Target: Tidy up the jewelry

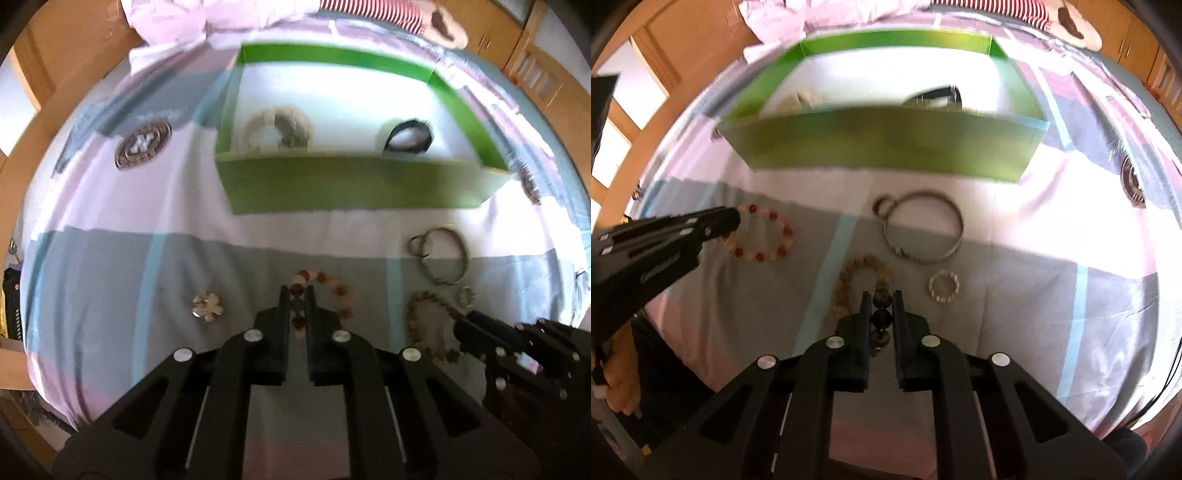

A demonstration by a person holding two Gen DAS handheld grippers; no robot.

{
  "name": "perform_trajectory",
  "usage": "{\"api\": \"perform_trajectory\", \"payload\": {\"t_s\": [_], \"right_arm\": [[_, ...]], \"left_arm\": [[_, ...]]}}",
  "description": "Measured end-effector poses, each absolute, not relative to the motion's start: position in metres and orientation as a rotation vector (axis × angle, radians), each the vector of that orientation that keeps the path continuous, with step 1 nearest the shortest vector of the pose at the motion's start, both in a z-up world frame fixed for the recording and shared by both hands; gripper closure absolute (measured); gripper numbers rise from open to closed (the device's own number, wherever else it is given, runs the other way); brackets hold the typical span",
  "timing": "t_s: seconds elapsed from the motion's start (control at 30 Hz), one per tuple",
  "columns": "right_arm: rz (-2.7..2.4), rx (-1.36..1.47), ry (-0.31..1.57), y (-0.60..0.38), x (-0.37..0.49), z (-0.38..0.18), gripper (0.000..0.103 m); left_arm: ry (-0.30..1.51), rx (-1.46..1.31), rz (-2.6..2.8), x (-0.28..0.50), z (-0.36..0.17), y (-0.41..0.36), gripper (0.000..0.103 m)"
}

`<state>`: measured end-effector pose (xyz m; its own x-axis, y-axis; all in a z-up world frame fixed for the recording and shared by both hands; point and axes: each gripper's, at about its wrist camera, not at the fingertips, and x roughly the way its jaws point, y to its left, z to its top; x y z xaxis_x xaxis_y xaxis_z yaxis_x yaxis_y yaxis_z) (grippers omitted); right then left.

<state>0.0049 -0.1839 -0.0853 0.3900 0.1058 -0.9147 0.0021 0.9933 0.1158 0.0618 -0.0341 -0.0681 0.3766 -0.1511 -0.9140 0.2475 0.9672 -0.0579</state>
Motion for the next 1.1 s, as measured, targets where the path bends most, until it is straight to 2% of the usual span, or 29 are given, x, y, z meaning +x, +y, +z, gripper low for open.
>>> {"api": "perform_trajectory", "payload": {"t_s": [0.27, 0.53, 0.87, 1.1], "right_arm": [[0.072, 0.127, 1.040, -0.194, 0.017, -0.038, 0.092], [0.090, 0.146, 1.048, -0.193, 0.017, -0.035, 0.092], [0.075, 0.171, 0.896, -0.208, 0.067, 0.013, 0.092], [0.029, 0.165, 0.894, -0.217, 0.111, 0.000, 0.092]], "left_arm": [[1.071, 0.018, -0.313, 0.053, -0.017, -0.029, 0.095], [1.122, -0.055, -0.306, 0.064, -0.023, -0.008, 0.095], [1.059, -0.072, -0.328, 0.110, 0.016, -0.011, 0.095], [1.054, -0.088, -0.312, 0.154, 0.015, -0.030, 0.095]]}}
